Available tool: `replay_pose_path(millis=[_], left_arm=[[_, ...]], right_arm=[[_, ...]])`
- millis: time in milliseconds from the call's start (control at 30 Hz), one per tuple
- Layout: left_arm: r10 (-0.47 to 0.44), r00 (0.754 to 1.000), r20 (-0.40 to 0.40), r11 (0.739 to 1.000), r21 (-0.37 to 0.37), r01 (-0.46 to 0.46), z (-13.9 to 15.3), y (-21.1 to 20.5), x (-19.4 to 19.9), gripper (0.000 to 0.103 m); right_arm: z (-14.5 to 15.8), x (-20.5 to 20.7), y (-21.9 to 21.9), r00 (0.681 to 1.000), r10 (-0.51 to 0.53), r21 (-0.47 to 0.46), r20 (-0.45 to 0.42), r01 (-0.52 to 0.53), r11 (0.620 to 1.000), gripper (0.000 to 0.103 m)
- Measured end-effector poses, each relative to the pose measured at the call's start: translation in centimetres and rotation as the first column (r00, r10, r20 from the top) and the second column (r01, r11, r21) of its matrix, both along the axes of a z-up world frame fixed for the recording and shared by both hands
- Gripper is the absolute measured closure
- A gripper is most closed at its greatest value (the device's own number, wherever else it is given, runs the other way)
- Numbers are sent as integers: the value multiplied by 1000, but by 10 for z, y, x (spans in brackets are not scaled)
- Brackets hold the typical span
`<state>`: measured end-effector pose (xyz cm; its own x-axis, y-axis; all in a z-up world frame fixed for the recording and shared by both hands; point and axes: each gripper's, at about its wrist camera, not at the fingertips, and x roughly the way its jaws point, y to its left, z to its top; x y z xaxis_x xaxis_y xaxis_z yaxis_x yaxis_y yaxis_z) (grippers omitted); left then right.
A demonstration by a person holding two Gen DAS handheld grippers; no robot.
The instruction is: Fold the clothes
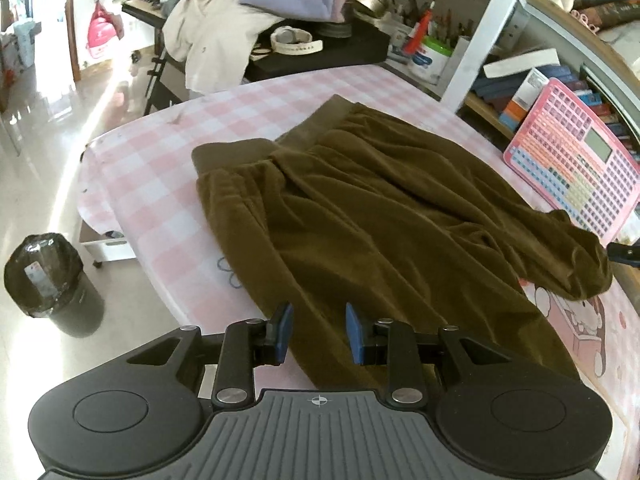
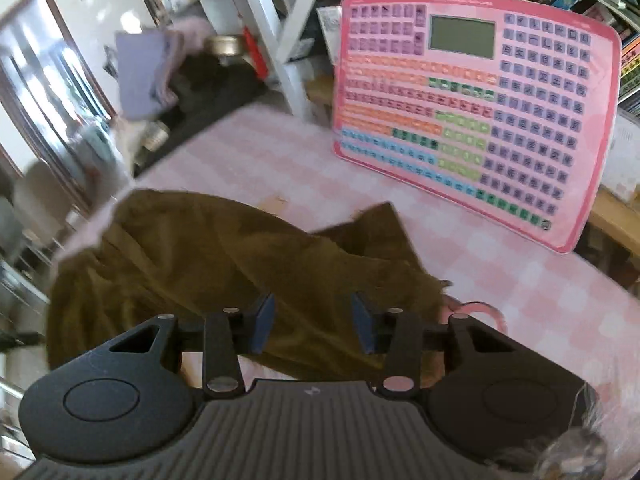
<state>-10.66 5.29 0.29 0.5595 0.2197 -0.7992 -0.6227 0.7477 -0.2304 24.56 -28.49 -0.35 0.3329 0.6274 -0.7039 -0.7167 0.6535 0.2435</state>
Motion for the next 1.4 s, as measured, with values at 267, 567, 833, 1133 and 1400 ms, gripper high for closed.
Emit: replay_pose_path(millis=[267,567,833,1133,1400], left_arm=[[54,998,-24,998,-17,-55,-4,7,-11,74],[27,999,-44,999,-22,-28,-8,2,-4,74],[-6,1000,-26,1000,-29,6,-8,0,6,74],[10,1000,-25,999,-43,-11,-11,5,10,74],[20,999,-34,999,-36,-21,-10,5,4,74]], right_arm=[[-26,44,-20,988,-109,-42,-113,105,994,42],[-11,33,-16,986,73,168,-150,-48,985,59],[0,10,22,971,189,-141,-148,-210,968,99],[124,1,-3,993,112,423,36,-117,899,100],[-6,93,0,871,-454,-21,-189,459,888,89]])
